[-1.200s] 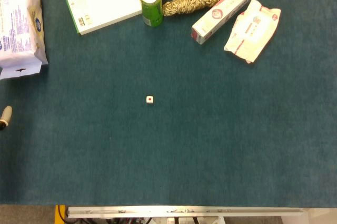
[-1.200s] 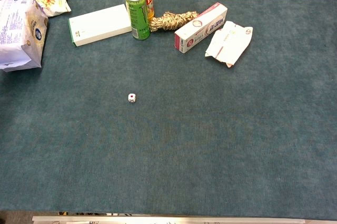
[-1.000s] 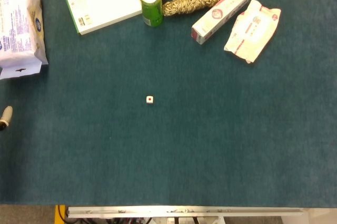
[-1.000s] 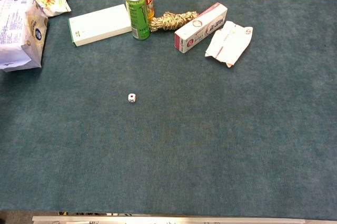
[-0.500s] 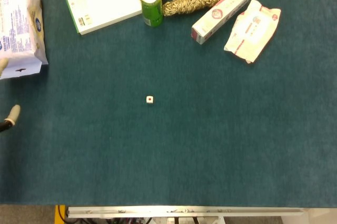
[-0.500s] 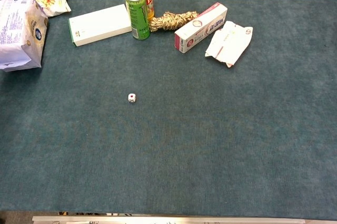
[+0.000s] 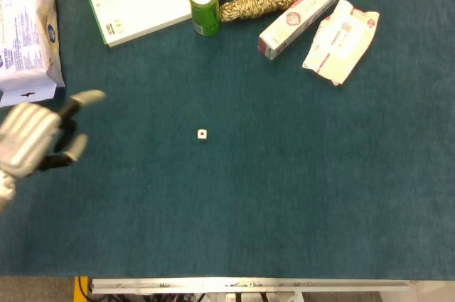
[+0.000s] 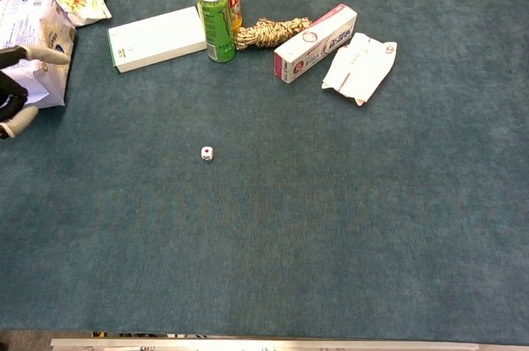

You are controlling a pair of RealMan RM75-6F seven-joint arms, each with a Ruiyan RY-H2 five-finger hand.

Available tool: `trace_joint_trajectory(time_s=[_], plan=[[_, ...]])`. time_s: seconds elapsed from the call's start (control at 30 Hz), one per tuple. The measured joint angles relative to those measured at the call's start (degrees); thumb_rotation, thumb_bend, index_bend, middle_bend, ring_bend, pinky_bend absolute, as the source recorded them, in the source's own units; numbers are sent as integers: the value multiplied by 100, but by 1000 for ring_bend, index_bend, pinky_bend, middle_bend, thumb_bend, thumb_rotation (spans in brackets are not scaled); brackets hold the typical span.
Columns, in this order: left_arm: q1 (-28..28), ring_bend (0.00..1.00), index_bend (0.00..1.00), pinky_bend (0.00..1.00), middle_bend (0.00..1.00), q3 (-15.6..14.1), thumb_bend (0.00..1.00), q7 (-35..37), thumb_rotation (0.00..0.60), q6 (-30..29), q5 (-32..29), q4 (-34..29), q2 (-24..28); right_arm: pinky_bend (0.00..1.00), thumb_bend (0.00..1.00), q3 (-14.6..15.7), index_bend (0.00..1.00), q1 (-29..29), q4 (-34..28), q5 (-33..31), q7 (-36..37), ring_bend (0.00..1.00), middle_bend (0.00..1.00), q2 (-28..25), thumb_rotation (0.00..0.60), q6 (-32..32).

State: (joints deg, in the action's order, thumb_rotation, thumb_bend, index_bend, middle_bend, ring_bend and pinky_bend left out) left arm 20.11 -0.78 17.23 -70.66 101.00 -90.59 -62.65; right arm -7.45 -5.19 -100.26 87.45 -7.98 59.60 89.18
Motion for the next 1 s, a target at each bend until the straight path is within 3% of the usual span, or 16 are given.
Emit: trace_joint_trajectory(time_s=[0.13,0.47,0.77,1.0], plan=[[513,1000,194,1000,996,-77,598,136,600,548,279,35,-79,393,524,10,308,6,-18,-26,-39,339,395,5,600,-7],[1735,1000,208,1000,1000,-255,651,252,600,1977,627,80,-398,393,525,38,307,14,-30,-109,-112,339,395,26,600,-57],[2367,1000,192,1000,1000,-309,674,81,600,3188,13,72,-836,393,524,53,300,40,-17,-165,-136,339,395,55,600,-53],[2600,1000,192,1000,1000,-329,674,-100,600,3470,-384,186,-1211,393,524,64,297,97,-4,-214,-121,339,395,43,600,-4]])
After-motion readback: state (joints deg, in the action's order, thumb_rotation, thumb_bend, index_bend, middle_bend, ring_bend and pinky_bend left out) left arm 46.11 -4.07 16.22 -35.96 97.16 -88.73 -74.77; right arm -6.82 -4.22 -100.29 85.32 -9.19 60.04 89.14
